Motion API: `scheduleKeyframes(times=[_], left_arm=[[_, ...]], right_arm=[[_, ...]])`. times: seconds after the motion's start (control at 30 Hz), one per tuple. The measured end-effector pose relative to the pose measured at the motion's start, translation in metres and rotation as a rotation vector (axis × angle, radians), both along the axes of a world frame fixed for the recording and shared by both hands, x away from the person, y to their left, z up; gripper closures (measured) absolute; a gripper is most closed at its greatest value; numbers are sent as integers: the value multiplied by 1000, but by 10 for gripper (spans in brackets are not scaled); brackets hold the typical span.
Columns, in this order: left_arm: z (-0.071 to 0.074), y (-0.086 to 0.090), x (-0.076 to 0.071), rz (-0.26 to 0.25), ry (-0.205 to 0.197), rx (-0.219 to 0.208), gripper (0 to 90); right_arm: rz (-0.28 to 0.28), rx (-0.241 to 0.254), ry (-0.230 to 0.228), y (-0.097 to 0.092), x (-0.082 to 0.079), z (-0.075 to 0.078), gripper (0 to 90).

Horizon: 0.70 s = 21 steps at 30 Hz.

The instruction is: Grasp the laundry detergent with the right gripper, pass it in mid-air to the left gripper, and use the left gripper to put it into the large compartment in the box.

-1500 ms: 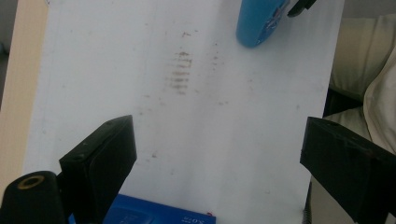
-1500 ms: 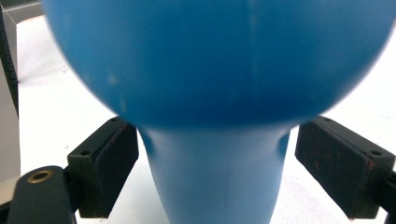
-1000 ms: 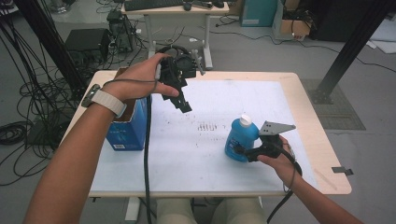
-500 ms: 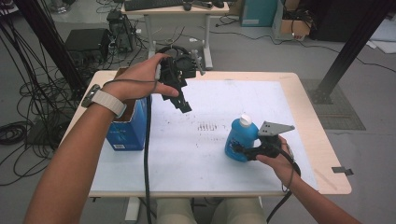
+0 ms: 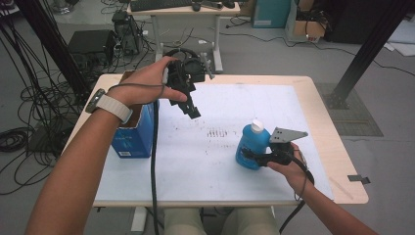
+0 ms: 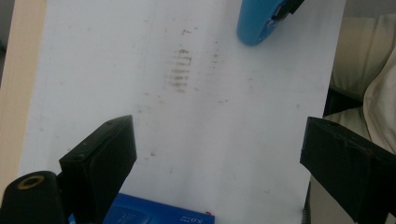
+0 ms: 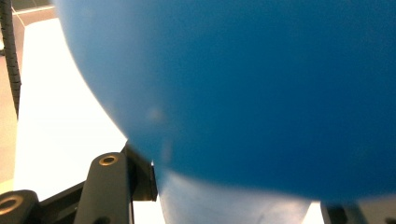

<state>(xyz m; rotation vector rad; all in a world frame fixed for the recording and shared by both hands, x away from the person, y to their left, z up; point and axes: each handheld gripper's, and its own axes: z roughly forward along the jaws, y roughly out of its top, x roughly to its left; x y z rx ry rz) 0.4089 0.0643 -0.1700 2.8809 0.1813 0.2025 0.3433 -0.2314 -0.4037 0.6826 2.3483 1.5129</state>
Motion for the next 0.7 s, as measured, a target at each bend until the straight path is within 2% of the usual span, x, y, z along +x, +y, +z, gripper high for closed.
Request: scheduleKeyframes(times=[0.2, 0.3, 0.47, 0.7], left_arm=[[0, 0, 0, -1, 2, 0, 109], [0, -1, 0, -3, 2, 2, 109], [0, -1, 0, -2, 1, -1, 109], [-1, -2, 0, -3, 1, -4, 109]], right_arm=[[0, 4, -1, 0, 0, -1, 417], [-5, -3, 14, -1, -1, 0, 417], [6, -1, -19, 0, 1, 0, 417], [-2, 15, 1, 0, 0, -1, 416]])
